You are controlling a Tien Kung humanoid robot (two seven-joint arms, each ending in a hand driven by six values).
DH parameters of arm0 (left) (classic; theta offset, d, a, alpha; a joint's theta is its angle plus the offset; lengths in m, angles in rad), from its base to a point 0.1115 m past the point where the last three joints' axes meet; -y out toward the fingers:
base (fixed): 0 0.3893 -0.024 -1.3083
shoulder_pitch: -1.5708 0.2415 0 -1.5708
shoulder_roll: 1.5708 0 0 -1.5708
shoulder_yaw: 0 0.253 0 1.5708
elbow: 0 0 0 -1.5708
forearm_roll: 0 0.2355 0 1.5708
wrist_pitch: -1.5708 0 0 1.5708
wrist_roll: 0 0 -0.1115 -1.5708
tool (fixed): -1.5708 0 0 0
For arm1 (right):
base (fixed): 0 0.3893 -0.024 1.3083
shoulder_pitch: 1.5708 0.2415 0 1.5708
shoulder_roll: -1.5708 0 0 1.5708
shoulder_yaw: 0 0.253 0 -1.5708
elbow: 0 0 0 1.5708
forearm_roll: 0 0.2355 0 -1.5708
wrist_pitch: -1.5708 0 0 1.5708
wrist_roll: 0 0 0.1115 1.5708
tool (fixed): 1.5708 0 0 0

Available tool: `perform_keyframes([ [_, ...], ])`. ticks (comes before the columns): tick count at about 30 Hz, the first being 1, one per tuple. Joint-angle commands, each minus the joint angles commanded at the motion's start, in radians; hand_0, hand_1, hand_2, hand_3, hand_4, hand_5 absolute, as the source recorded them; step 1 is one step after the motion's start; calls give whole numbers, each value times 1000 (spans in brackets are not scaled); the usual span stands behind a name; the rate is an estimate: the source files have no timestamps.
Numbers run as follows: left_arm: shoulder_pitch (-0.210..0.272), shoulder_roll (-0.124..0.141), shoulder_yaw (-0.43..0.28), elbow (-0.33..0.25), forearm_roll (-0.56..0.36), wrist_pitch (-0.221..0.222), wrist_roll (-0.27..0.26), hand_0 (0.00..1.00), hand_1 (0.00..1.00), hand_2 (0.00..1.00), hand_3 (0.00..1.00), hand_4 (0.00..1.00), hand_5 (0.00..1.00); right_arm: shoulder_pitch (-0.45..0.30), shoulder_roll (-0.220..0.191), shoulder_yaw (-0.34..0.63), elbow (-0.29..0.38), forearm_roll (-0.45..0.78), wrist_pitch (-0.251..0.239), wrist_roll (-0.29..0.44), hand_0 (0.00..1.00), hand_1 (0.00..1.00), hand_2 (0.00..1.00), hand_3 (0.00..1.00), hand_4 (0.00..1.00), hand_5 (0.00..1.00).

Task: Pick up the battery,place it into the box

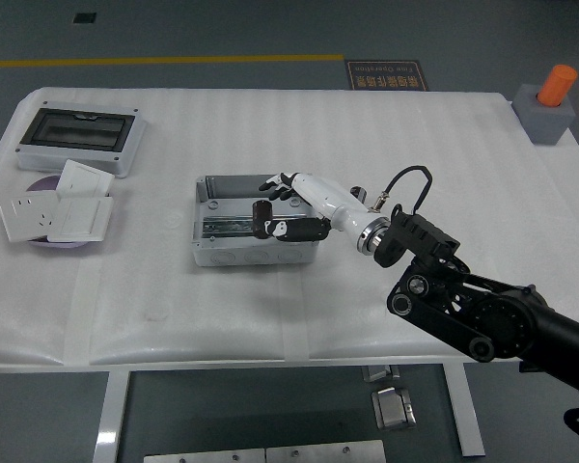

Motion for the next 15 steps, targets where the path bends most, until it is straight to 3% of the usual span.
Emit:
perform_keyframes([
  [2,-1,0,4,0,-4,0,0,460,583,405,517,452,326,3,0,3,-8,1,0,0,913,790,846,971,972,665],
  [8,-2,-2,14,0,-12,-1,-1,460,583,405,514,452,326,15,-28,26,-37,9,-8,2,920,785,837,973,994,686],
  [15,-4,-2,9,0,-7,0,0,460,583,405,514,450,326,86,-105,-57,-175,78,-11,13,915,771,821,964,998,694],
])
